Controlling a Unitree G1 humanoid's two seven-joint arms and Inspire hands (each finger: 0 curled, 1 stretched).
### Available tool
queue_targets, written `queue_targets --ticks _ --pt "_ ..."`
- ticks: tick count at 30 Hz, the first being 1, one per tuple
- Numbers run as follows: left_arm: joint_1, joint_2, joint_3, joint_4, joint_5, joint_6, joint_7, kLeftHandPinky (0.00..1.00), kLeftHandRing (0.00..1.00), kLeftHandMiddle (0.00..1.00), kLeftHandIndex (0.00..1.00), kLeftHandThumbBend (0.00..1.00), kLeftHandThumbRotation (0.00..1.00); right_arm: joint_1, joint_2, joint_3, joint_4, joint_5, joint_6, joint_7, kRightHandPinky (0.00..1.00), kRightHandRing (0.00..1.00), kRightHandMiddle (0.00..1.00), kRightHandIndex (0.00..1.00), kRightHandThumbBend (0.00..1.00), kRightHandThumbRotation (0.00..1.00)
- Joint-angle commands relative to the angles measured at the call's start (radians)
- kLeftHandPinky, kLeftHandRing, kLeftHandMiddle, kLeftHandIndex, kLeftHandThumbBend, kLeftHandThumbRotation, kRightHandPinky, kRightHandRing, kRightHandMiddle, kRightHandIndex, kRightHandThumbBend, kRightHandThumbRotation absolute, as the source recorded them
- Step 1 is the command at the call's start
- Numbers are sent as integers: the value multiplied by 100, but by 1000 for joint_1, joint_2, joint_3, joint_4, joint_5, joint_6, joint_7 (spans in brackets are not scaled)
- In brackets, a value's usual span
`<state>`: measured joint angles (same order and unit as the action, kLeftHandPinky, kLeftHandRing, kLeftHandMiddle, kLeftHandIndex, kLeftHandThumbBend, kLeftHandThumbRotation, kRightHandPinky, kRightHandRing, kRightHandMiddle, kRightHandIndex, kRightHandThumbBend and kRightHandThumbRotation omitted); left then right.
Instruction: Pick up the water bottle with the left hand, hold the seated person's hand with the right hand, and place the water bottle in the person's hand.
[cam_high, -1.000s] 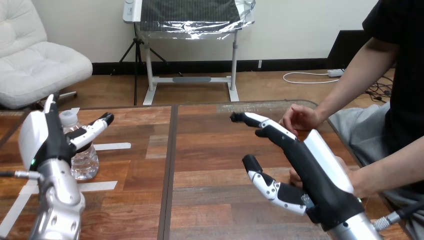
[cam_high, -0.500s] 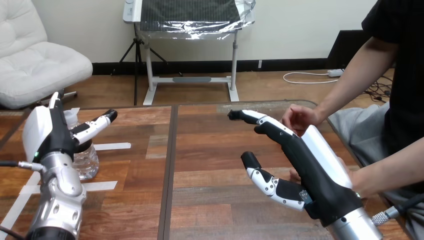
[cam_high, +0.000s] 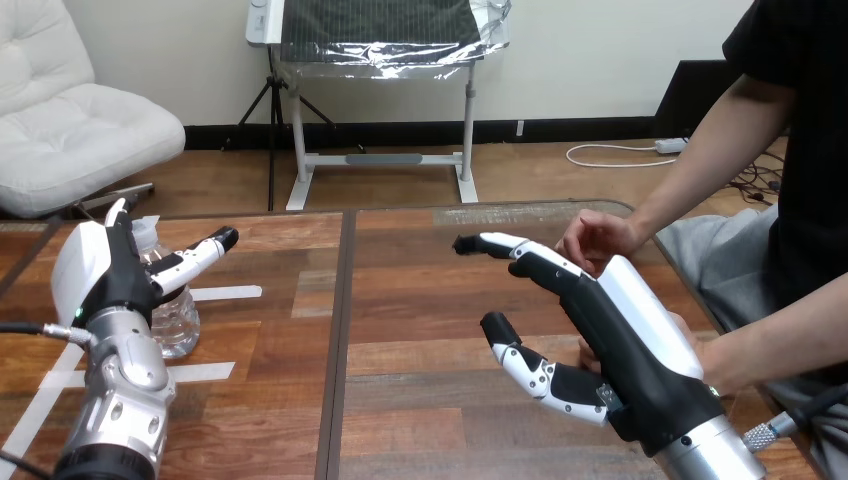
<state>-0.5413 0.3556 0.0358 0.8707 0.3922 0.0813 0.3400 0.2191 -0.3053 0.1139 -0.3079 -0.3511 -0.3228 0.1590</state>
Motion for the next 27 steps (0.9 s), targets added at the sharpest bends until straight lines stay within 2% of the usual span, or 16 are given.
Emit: queue_targets --ticks 1,18,27 --pt "-76 25 -29 26 9 1 -12 75 86 90 90 93 54 -58 -8 -19 -28 9 -2 3 83 87 86 81 17 0" --pt "-90 32 -70 66 18 26 -10 73 85 89 90 91 56 -52 -17 -24 -36 8 7 4 83 86 85 80 18 0" --pt "-85 29 -74 78 12 6 47 73 85 89 91 92 55 -50 -20 -27 -37 16 11 9 83 85 84 79 18 0"
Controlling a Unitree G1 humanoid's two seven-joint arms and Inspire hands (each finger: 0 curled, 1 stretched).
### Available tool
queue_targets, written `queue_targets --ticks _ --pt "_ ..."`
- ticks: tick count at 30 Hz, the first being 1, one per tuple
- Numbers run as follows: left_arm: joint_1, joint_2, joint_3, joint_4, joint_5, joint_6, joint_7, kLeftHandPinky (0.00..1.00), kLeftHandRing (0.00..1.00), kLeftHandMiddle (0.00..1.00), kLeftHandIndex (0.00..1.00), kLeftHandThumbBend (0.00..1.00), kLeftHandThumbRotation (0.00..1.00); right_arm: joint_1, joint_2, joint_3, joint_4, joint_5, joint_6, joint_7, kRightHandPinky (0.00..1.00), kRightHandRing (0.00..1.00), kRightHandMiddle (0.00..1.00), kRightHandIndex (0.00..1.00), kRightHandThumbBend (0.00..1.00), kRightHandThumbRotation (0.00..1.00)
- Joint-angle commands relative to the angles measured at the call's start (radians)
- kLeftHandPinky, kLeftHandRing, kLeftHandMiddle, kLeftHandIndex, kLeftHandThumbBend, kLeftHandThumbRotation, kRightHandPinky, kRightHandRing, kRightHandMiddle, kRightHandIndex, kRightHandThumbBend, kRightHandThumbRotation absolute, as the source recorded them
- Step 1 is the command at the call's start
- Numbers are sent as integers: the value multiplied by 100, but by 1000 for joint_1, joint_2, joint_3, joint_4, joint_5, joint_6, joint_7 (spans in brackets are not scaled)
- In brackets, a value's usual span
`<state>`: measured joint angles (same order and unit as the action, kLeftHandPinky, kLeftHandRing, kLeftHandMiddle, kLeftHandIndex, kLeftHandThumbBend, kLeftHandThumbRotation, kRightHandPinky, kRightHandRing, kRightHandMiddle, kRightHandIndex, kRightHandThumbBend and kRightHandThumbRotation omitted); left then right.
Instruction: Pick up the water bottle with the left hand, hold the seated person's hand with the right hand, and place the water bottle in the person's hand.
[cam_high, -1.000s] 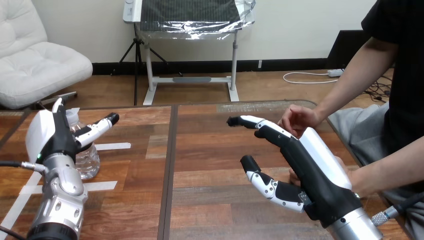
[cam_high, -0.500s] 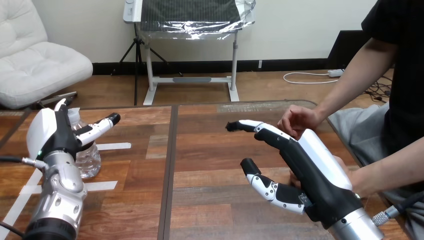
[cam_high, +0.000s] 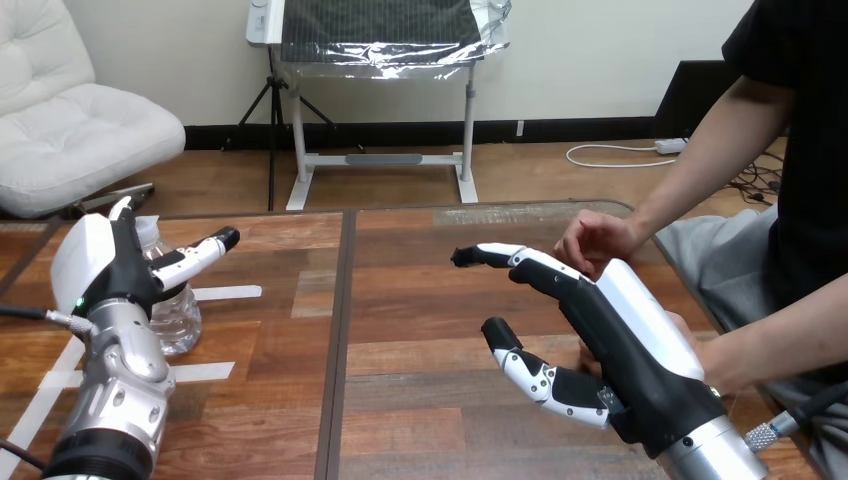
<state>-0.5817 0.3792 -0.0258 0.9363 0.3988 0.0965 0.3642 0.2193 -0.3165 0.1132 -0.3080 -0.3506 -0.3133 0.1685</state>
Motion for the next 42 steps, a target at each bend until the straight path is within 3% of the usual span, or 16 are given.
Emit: queue_targets --ticks 1,16,42 --pt "-44 5 -12 16 5 -12 32 73 85 89 91 91 55 -50 -9 -27 -37 15 0 -1 83 85 84 79 18 0" --pt "-23 1 -17 -14 10 -23 109 76 86 90 91 85 51 -54 -13 -25 -40 13 5 3 82 85 84 79 18 0" --pt "-5 0 -28 -47 12 -20 137 76 83 86 87 85 53 -59 -13 -28 -41 17 7 13 80 84 83 78 16 0"
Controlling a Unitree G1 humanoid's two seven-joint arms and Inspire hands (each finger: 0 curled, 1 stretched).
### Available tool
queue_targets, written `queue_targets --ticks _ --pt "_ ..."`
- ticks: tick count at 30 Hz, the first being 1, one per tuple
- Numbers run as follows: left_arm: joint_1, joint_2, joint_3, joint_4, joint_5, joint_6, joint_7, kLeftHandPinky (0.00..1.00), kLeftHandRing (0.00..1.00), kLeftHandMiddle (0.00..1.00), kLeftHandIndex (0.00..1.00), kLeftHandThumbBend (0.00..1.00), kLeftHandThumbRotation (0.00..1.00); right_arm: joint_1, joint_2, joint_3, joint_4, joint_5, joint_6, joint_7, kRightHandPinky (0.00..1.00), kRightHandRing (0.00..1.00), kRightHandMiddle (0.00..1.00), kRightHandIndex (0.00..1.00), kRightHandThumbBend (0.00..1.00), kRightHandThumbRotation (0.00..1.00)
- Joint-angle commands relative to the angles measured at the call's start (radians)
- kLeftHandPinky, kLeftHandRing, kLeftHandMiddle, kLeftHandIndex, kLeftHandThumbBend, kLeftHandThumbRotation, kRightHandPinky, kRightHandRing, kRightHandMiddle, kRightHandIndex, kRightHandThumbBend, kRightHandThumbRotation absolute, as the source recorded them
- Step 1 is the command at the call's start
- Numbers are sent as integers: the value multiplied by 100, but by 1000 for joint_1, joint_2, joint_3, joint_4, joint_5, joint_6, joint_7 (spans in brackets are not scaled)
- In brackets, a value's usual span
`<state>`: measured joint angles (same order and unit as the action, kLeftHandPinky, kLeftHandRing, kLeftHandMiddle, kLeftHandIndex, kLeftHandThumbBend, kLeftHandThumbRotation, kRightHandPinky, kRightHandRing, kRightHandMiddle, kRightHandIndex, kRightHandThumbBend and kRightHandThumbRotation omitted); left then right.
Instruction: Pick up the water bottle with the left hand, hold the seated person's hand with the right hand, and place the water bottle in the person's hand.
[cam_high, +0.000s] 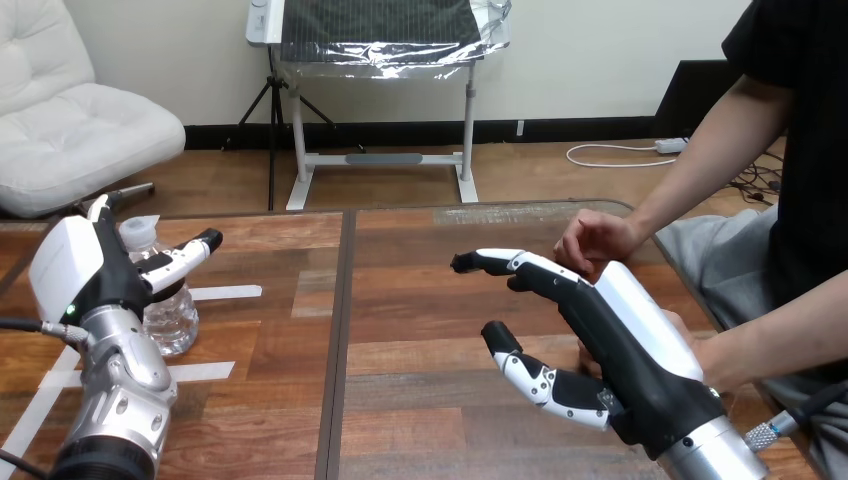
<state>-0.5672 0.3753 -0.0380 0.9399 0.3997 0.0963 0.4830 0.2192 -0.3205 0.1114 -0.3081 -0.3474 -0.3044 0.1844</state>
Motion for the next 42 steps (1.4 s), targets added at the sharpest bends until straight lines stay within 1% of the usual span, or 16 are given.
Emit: queue_targets --ticks 1,4,10,16,19,25,28,29,31,33,34,35,36,37,38,42 --pt "-19 4 -15 -52 11 -21 19 76 83 86 87 85 53 -59 -8 -26 -40 14 -1 -3 79 84 83 78 16 0" --pt "-10 0 -12 -70 6 -18 13 75 83 86 86 85 54 -60 -6 -25 -42 14 0 -3 79 83 82 77 16 0" --pt "14 -4 -6 -98 -6 -37 4 73 81 84 86 86 54 -59 -4 -24 -45 7 7 -5 77 82 81 76 16 0" --pt "49 -9 -4 -166 -14 -20 -20 72 80 83 85 86 54 -63 -3 -22 -41 9 4 -6 76 81 80 75 17 0" --pt "67 -9 -9 -206 -11 9 -43 71 79 83 85 86 54 -63 -2 -21 -43 10 10 -3 75 81 80 75 17 0" --pt "88 -3 -30 -236 19 31 -53 72 80 83 85 86 54 -67 -4 -22 -36 16 4 -2 75 81 79 74 17 0" --pt "94 11 -55 -232 54 31 -50 73 81 84 85 83 54 -68 -5 -21 -32 11 0 -5 74 80 79 73 17 0" --pt "96 20 -70 -225 77 26 -40 73 81 85 85 83 54 -69 -6 -22 -30 12 -3 -6 74 80 79 73 17 0" --pt "98 29 -87 -217 101 20 -30 74 82 85 85 81 54 -69 -6 -22 -28 14 -6 -6 74 80 78 73 17 0" --pt "96 48 -120 -193 149 6 -8 75 82 86 85 79 55 -68 -5 -22 -32 16 -1 -4 74 80 78 73 17 0" --pt "95 52 -127 -186 163 2 -2 76 83 86 85 77 55 -67 -4 -22 -33 17 0 -4 74 80 78 73 17 0" --pt "91 62 -146 -175 188 8 -6 76 83 86 86 77 56 -67 -4 -22 -34 17 0 -4 74 80 78 72 17 0" --pt "89 68 -156 -169 202 13 -11 80 86 88 87 74 60 -67 -4 -22 -34 16 -1 -5 73 80 78 72 17 0" --pt "87 72 -163 -164 213 17 -15 81 87 89 88 73 62 -66 -4 -22 -34 16 -1 -5 73 80 78 72 17 0" --pt "83 80 -181 -157 240 27 -14 82 88 89 89 73 63 -66 -3 -22 -33 16 -2 -6 73 80 78 72 17 0" --pt "79 98 -219 -151 301 40 4 88 91 92 91 69 72 -66 -3 -22 -32 16 -4 -8 73 79 78 72 17 0"
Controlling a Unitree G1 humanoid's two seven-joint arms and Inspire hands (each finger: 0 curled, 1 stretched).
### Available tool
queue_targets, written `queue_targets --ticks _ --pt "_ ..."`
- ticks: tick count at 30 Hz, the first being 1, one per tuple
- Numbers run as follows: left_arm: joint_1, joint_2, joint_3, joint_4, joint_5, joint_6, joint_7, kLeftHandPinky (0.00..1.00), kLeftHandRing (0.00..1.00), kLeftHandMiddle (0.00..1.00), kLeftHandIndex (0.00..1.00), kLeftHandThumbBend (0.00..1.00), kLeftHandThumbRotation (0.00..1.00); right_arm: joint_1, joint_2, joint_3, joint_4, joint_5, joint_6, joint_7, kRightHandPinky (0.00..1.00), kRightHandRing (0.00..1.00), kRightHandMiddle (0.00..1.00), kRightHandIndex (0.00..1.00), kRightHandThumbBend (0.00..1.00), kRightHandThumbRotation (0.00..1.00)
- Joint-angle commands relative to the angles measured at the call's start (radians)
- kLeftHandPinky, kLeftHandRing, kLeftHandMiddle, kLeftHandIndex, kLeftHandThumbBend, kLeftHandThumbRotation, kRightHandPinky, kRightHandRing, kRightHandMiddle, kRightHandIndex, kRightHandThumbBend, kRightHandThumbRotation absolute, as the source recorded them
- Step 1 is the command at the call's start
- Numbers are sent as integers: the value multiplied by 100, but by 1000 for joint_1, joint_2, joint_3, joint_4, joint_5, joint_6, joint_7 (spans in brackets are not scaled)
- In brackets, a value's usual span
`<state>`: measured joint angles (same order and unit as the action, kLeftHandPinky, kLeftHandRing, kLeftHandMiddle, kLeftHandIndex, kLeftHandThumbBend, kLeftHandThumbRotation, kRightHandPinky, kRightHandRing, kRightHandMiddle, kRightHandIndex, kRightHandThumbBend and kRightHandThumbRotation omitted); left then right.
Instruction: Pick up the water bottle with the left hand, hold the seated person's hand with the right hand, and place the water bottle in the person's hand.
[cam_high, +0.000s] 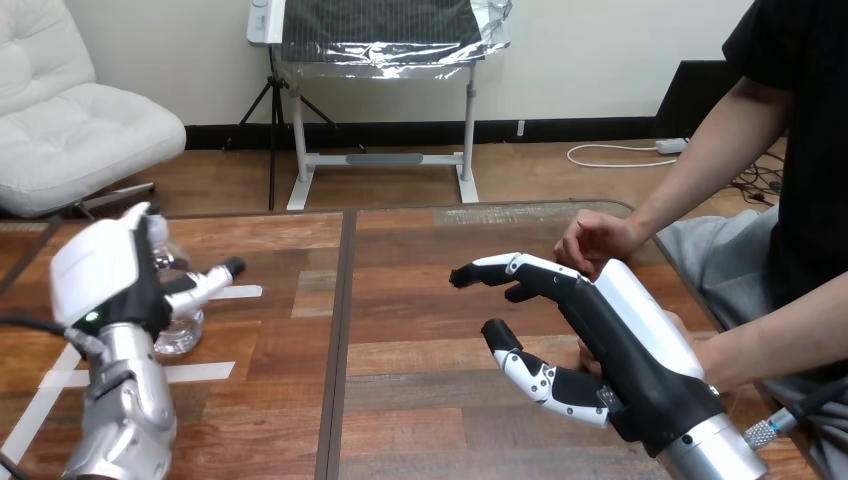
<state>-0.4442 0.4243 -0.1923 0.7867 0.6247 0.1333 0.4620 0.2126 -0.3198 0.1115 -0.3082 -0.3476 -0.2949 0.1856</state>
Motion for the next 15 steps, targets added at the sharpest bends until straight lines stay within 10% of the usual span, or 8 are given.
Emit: queue_targets --ticks 1,15 --pt "-44 50 -69 2 84 4 29 89 91 93 91 68 74 -59 -4 -22 -31 17 -15 -9 73 79 78 72 17 0" --pt "-75 62 -138 31 186 54 28 98 99 99 97 66 98 -59 -6 -23 -32 19 -9 -5 73 79 77 71 17 0"
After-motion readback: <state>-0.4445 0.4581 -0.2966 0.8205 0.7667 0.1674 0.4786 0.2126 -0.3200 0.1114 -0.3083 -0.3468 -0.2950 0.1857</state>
